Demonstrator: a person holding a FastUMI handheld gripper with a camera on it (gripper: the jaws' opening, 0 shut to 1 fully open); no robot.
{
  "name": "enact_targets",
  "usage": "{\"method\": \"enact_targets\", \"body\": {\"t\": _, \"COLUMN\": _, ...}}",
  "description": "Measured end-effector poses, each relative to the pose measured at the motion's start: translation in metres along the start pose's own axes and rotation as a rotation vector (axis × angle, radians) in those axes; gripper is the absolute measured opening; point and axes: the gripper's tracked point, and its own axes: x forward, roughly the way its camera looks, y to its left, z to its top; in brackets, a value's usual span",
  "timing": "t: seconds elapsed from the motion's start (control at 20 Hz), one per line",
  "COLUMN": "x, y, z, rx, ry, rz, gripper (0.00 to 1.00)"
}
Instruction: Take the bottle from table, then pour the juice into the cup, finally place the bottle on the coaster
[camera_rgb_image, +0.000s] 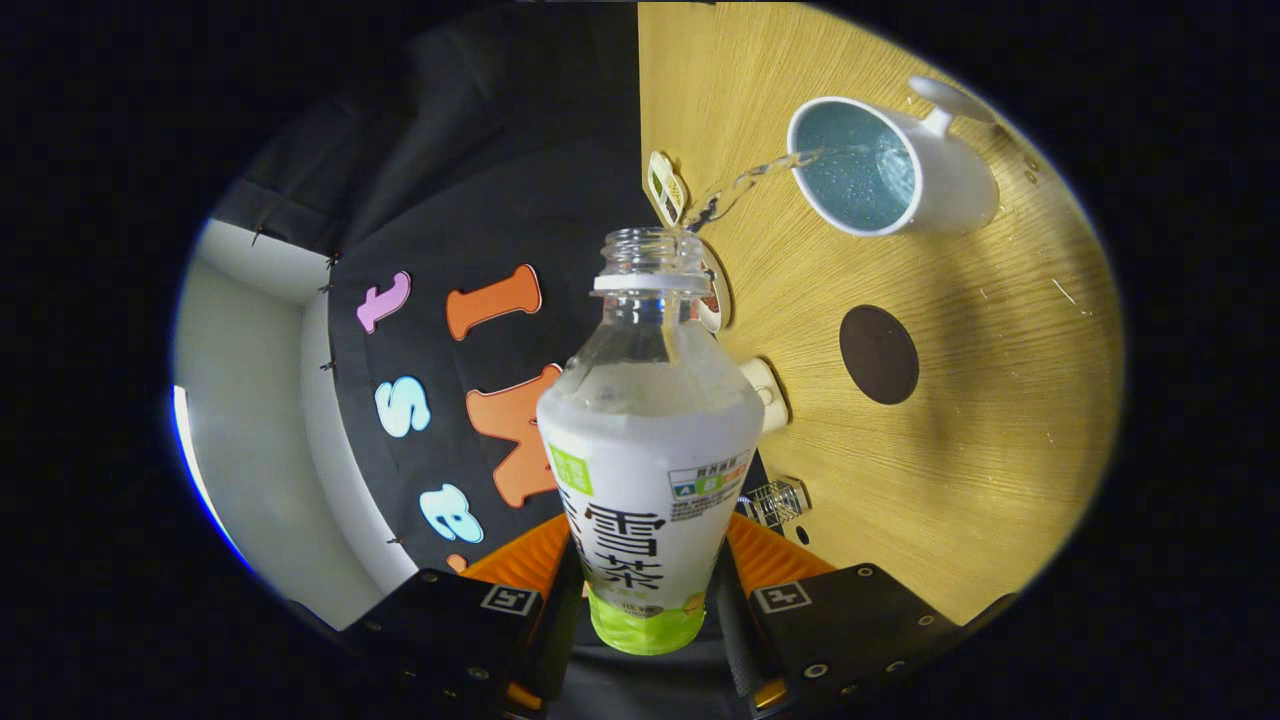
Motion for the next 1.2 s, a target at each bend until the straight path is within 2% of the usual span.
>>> {"method": "enact_targets", "body": {"t": 0.55, "x": 0.002, "y": 0.017, "z": 0.002, "rx": 0.073, "ry": 0.001, "rz": 0.038, "gripper": 0.64}}
{"method": "enact_targets", "body": {"t": 1.2, "x": 0.006, "y": 0.017, "z": 0.013, "rx": 0.167, "ry": -0.019, "rz": 0.04, "gripper": 0.64}}
